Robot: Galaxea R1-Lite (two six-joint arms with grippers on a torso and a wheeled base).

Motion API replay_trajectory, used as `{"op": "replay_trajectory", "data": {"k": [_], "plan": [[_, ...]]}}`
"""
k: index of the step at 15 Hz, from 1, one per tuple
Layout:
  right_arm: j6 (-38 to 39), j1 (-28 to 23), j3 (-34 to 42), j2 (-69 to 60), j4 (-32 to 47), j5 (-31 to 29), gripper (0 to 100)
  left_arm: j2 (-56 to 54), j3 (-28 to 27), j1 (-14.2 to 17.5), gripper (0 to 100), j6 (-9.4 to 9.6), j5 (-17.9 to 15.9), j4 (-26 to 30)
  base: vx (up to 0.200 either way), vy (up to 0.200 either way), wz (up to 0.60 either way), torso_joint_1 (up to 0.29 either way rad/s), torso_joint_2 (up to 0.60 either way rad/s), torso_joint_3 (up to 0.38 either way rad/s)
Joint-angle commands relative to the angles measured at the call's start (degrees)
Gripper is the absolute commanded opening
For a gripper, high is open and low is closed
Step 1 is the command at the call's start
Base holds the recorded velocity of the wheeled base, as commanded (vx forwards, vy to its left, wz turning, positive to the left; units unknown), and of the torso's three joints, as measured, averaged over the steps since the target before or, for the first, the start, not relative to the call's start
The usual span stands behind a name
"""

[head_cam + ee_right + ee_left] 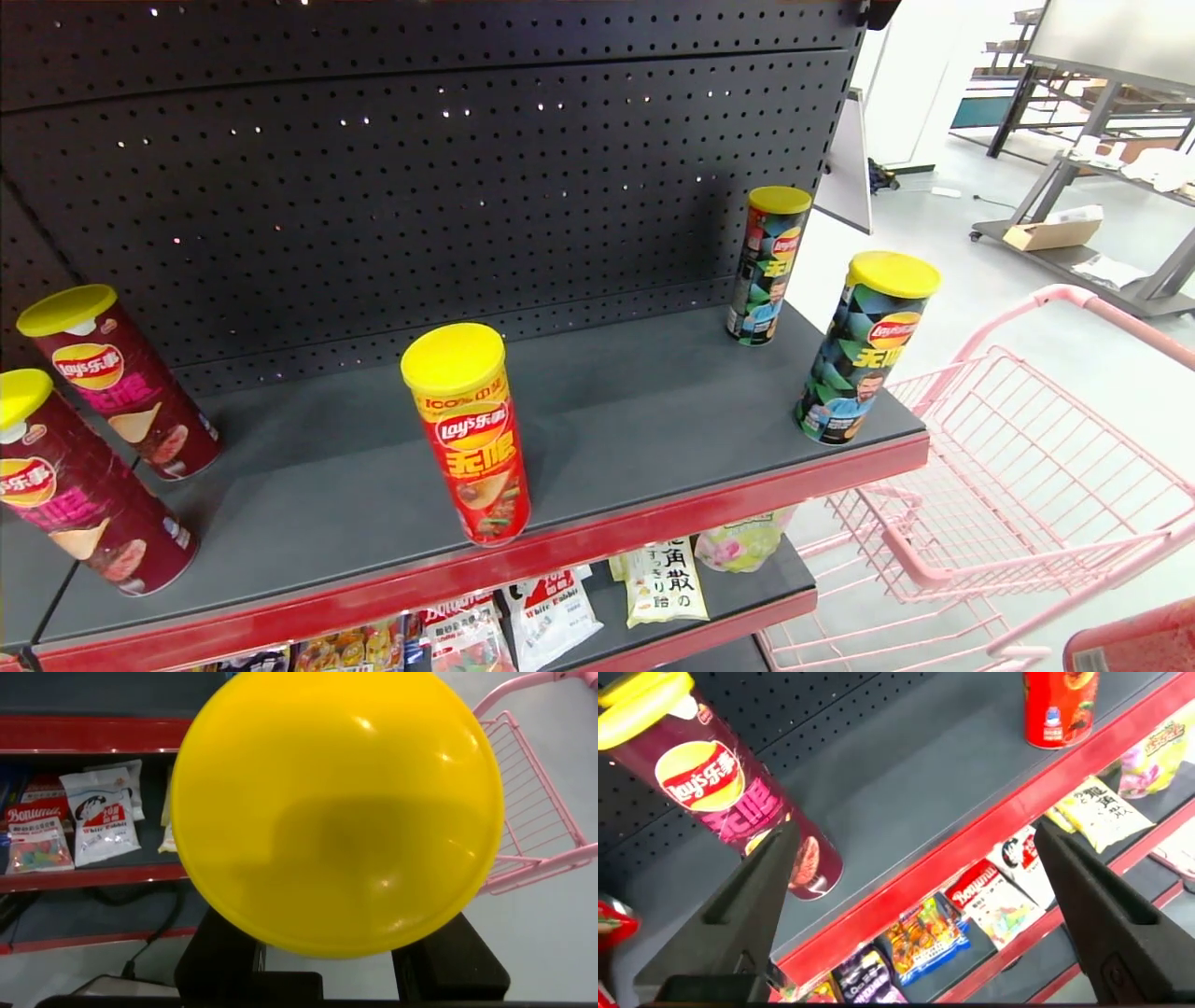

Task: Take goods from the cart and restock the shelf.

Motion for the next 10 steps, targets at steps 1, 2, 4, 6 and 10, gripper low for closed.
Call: {"op": "replay_trajectory", "data": {"k": [1,2,4,6,10], "plan": [[0.0,0.0,-0.1,0.1,0.0,-0.1,0,0.1,0.0,0.0,100,-0.02,0.0,0.0,0.0,0.0,0.0,0.0,0.0,0.0],[0.0,0.0,-0.1,0.1,-0.1,-0.1,0,0.1,-0.1,0.0,100,0.07,0.0,0.0,0.0,0.0,0.0,0.0,0.0,0.0],[0.0,-0.2,-0.1,0.1,0.0,-0.2,0,0.2,-0.2,0.0,100,0.42,0.0,0.0,0.0,0.0,0.0,0.0,0.0,0.0],[0.0,-0.2,0.2,-0.1,0.0,-0.2,0,0.2,-0.2,0.0,100,0.69,0.0,0.0,0.0,0.0,0.0,0.0,0.0,0.0],[0.0,-0.2,0.2,-0.1,0.0,-0.2,0,0.1,-0.2,0.0,100,0.77,0.0,0.0,0.0,0.0,0.0,0.0,0.0,0.0]]}}
